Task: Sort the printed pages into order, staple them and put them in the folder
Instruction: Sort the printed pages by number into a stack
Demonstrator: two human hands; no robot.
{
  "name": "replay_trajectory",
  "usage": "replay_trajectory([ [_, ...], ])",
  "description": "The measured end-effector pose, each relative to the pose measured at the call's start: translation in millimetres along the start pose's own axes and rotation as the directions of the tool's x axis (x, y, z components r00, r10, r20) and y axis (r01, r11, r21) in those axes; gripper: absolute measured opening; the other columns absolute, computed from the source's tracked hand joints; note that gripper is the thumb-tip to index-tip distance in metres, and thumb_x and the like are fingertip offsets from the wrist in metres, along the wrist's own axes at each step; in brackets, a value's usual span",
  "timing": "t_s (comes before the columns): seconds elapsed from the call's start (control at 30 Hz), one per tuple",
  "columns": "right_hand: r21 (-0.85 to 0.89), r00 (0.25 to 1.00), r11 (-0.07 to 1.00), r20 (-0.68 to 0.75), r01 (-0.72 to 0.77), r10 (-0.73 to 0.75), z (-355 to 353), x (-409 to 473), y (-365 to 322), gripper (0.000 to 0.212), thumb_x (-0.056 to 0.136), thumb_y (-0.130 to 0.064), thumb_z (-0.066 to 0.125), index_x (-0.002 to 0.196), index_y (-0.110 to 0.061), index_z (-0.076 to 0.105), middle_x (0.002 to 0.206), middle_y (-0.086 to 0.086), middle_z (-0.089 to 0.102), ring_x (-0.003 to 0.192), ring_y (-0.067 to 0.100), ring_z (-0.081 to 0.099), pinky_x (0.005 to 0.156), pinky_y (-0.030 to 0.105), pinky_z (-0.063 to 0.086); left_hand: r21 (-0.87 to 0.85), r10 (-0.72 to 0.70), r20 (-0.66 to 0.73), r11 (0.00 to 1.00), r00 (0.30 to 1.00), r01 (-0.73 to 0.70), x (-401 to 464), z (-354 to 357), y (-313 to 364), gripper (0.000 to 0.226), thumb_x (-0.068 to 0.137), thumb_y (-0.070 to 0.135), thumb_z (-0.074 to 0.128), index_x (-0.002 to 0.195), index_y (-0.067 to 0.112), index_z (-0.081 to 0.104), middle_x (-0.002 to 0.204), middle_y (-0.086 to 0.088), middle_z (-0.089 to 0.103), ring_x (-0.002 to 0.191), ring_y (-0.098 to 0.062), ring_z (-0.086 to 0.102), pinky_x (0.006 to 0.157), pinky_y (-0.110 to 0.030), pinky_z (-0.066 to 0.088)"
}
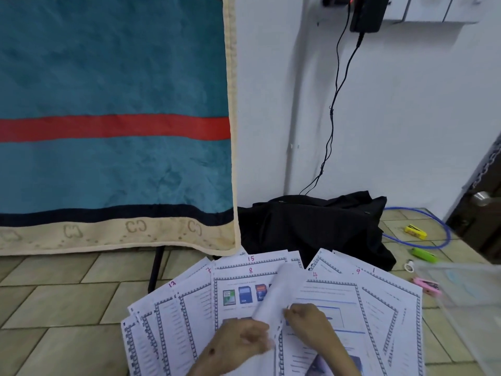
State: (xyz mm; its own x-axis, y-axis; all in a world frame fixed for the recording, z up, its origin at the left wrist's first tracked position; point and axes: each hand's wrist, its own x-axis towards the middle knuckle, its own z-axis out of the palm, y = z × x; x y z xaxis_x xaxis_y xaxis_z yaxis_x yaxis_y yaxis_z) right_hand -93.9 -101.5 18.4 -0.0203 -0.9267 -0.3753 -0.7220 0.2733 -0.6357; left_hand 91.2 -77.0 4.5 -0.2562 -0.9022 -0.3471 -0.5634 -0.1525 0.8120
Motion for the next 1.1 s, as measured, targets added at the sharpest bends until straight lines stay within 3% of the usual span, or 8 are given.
replay_trajectory([
  [0.2, 0.078, 0.998, 0.996, -0.039, -0.043, 0.046, 2, 0, 4, 0.043, 0.088, -0.017, 0.05, 0.053, -0.016, 0.025, 0.052, -0.001, 0.031, 0.049, 0.012, 0.032, 0.046, 0.024, 0.023, -0.128, -0.282, -0.523, 0.959, 0.804, 0.254, 14, -25, -10, 0.055, 0.09, 0.024, 0.059, 0.139, 0.009, 0.038, 0.138, -0.012, 0.049, 0.123, -0.027, 0.05, 0.1, -0.033, 0.041],
  [0.47, 0.189, 0.999, 0.981, 0.039, -0.039, 0.032, -3, -10, 4, 0.032, 0.095, -0.036, 0.045, 0.068, -0.019, 0.051, 0.08, 0.0, 0.058, 0.077, 0.013, 0.053, 0.074, 0.025, 0.039, -0.151, -0.16, -0.398, 0.983, 0.903, 0.107, 19, -5, 3, 0.01, 0.086, 0.02, 0.062, 0.082, 0.028, 0.063, 0.102, 0.002, 0.066, 0.085, 0.0, 0.058, 0.072, -0.019, 0.053],
  [0.53, 0.124, 0.993, 0.992, 0.115, -0.019, 0.005, -2, -15, 1, 0.041, 0.099, -0.045, 0.033, 0.106, -0.02, 0.065, 0.119, 0.001, 0.059, 0.118, 0.016, 0.048, 0.109, 0.032, 0.028, -0.211, -0.166, -0.325, 0.972, 0.931, 0.1, 17, -2, 8, 0.017, 0.086, 0.039, 0.061, 0.1, 0.028, 0.059, 0.114, 0.002, 0.064, 0.103, -0.011, 0.06, 0.086, -0.029, 0.05],
  [0.63, 0.181, 0.993, 0.983, 0.112, 0.023, -0.044, -3, -14, 9, 0.031, 0.101, -0.032, 0.038, 0.107, -0.019, 0.065, 0.111, -0.008, 0.058, 0.109, 0.006, 0.051, 0.097, 0.019, 0.033, -0.287, -0.259, -0.362, 0.945, 0.895, 0.158, 20, -11, 11, 0.063, 0.087, 0.055, 0.049, 0.139, 0.02, 0.036, 0.144, -0.006, 0.043, 0.132, -0.026, 0.041, 0.105, -0.035, 0.032],
  [0.77, 0.353, 0.946, 0.936, -0.302, 0.001, 0.114, -33, -2, 50, 0.013, 0.093, -0.016, 0.054, 0.096, -0.025, 0.063, 0.101, -0.002, 0.061, 0.089, 0.011, 0.054, 0.072, 0.02, 0.037, -0.125, -0.256, -0.582, 0.966, 0.772, 0.226, 28, -25, 5, 0.068, 0.089, 0.041, 0.053, 0.145, 0.015, 0.025, 0.149, -0.014, 0.034, 0.136, -0.033, 0.033, 0.111, -0.042, 0.024],
  [0.87, 0.39, 0.78, 0.916, -0.544, -0.092, 0.31, -71, 10, 96, 0.029, 0.088, -0.005, 0.055, 0.116, -0.005, 0.062, 0.103, 0.015, 0.064, 0.092, 0.03, 0.06, 0.083, 0.03, 0.045, 0.317, 0.082, -0.588, 0.939, 0.805, 0.136, 34, -1, 16, 0.063, 0.091, 0.038, 0.049, 0.145, 0.025, 0.021, 0.153, -0.007, 0.028, 0.141, -0.025, 0.026, 0.113, -0.037, 0.023],
  [1.03, 0.471, 0.643, 0.803, -0.495, -0.366, 0.584, -119, 23, 142, 0.048, 0.082, -0.006, 0.053, 0.128, 0.003, 0.044, 0.127, 0.027, 0.051, 0.121, 0.04, 0.047, 0.102, 0.041, 0.036, 0.623, 0.169, -0.219, 0.783, 0.961, 0.004, 55, 95, 44, 0.069, 0.084, 0.073, 0.025, 0.145, 0.043, 0.013, 0.159, 0.006, 0.002, 0.147, -0.02, 0.004, 0.116, -0.046, 0.009],
  [1.1, 0.5, 0.685, 0.785, -0.427, -0.364, 0.59, -126, 31, 155, 0.041, 0.081, -0.011, 0.054, 0.118, 0.006, 0.049, 0.116, 0.025, 0.058, 0.111, 0.039, 0.055, 0.097, 0.043, 0.044, 0.693, 0.16, -0.238, 0.719, 0.958, 0.052, 60, 117, 42, 0.076, 0.074, 0.083, 0.011, 0.139, 0.048, 0.031, 0.155, 0.001, 0.025, 0.142, -0.028, 0.022, 0.112, -0.053, 0.01],
])
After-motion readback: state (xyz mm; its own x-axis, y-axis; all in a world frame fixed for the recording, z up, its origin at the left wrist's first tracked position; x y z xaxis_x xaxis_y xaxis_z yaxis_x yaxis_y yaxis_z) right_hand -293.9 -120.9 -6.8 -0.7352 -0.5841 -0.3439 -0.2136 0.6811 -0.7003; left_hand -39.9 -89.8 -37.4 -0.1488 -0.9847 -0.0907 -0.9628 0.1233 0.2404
